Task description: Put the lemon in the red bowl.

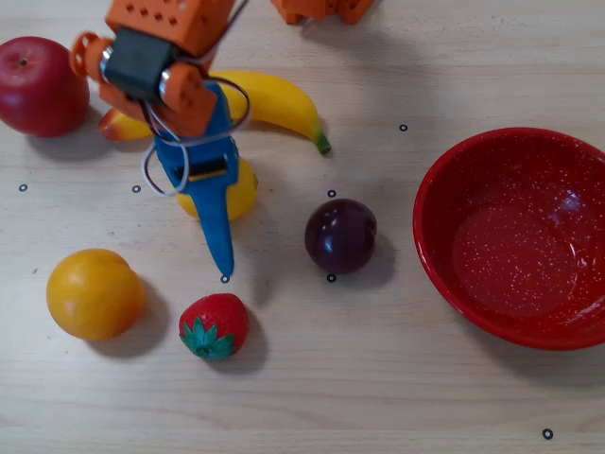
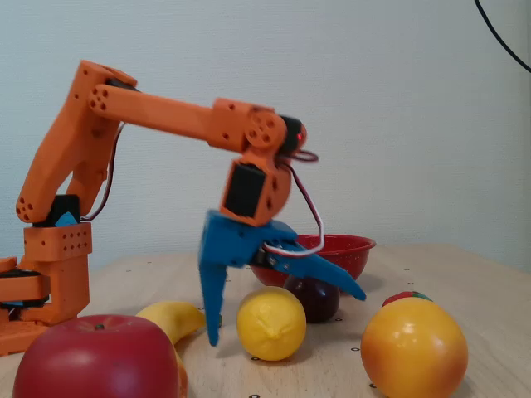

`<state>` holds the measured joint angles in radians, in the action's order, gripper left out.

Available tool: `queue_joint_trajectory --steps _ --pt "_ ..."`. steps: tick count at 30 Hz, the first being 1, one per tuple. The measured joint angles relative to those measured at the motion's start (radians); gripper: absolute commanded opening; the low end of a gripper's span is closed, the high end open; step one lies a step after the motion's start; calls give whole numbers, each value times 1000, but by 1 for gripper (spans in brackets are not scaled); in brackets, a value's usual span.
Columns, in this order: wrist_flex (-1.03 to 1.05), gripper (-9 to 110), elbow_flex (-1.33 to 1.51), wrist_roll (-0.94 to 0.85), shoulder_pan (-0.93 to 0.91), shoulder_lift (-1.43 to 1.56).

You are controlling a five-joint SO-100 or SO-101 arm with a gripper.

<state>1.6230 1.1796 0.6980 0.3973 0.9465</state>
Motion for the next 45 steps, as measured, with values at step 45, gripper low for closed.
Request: queue_joint_trajectory --steps 45 --pt "-3 54 -83 -21 -11 -75"
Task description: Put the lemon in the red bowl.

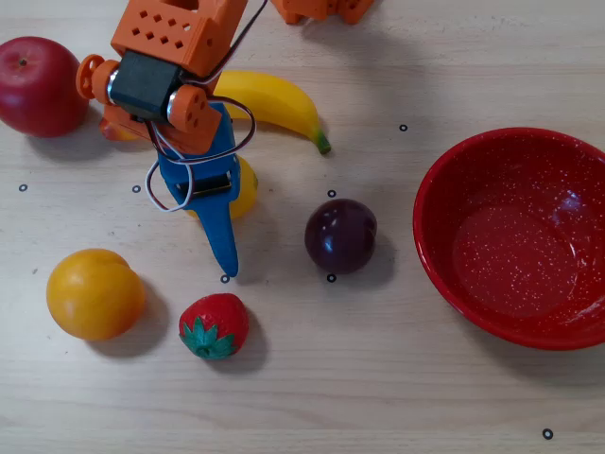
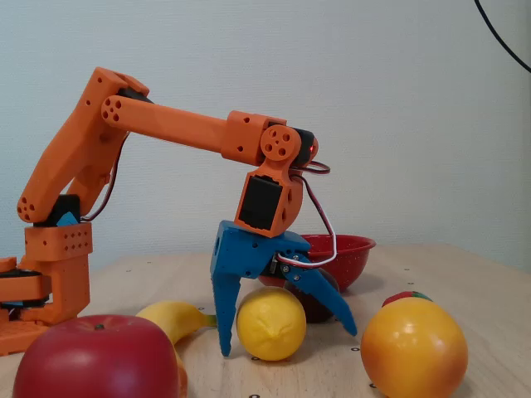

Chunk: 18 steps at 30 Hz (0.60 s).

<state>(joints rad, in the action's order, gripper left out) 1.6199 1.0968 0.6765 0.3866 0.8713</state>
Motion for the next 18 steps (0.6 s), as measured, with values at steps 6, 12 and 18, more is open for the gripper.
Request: queue_joint_trajectory --steps 6,12,18 --pt "8 52 0 0 0 0" --pt "8 51 0 0 0 0" --pt "8 47 0 0 0 0"
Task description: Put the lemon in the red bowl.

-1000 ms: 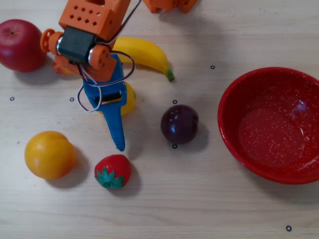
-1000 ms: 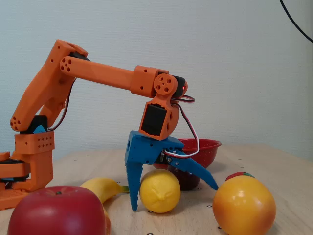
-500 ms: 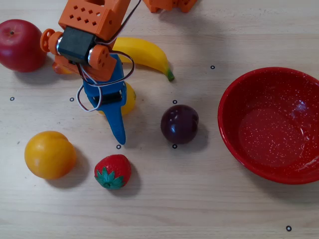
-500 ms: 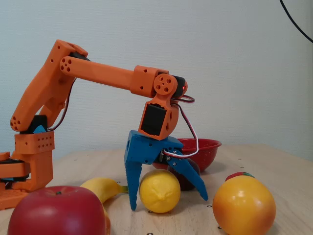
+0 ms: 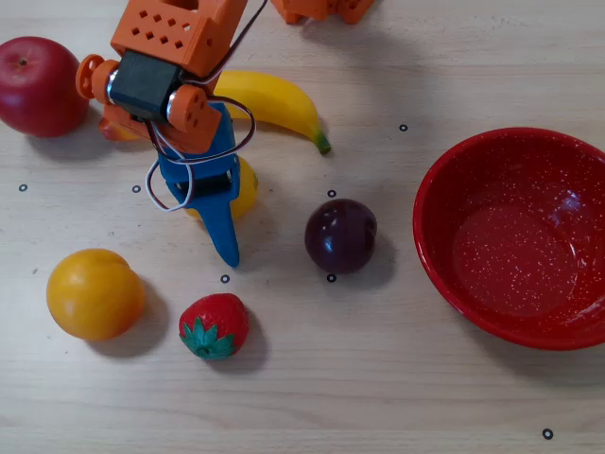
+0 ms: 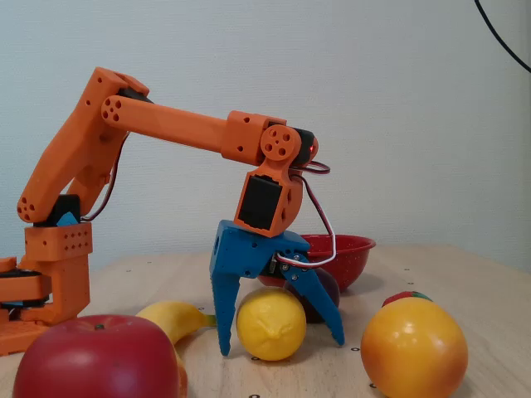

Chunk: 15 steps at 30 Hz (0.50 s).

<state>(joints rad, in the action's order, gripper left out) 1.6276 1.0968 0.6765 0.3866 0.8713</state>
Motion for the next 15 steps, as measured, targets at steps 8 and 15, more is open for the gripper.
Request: queue_joint_trajectory --steps 8,15 --pt "6 39 -18 8 -3 2" --pt "11 32 -25 8 -3 5"
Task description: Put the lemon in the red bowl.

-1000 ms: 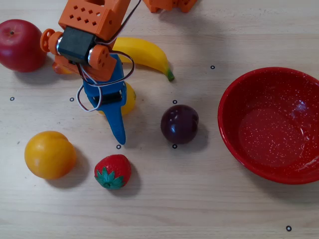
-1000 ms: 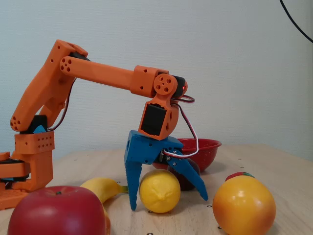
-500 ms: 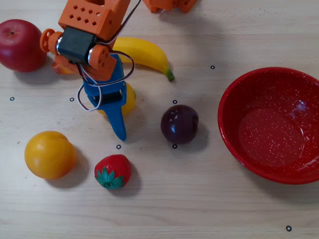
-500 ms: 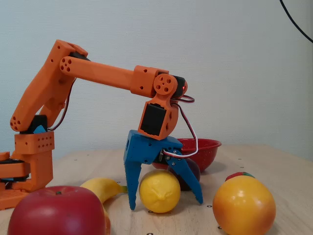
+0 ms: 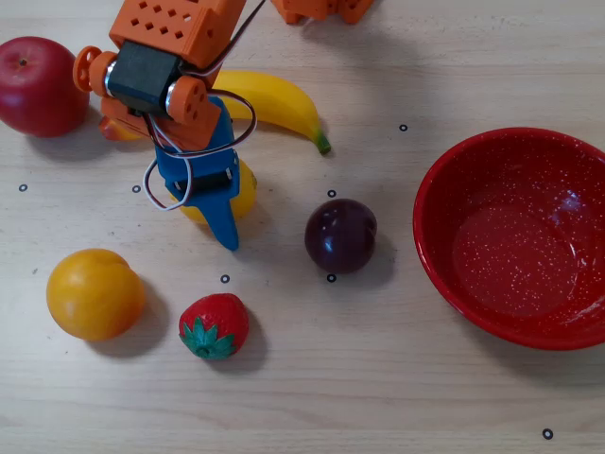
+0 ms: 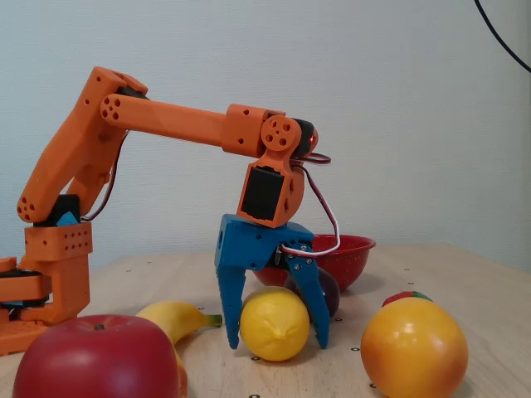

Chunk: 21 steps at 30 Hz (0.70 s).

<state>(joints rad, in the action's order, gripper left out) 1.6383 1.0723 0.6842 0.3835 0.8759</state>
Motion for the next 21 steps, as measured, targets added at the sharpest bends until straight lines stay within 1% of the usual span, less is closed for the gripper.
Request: queue_joint_trajectory --steps 1,2,4,5,15,21 --pt "2 29 -2 0 0 2" --pt "14 23 -9 0 -2 5" --pt "14 9 -14 -2 -3 29" --pt "11 1 -14 -8 -2 31" --pt "126 0 -12 -61 2 44" --pt "167 0 -18 -89 0 175"
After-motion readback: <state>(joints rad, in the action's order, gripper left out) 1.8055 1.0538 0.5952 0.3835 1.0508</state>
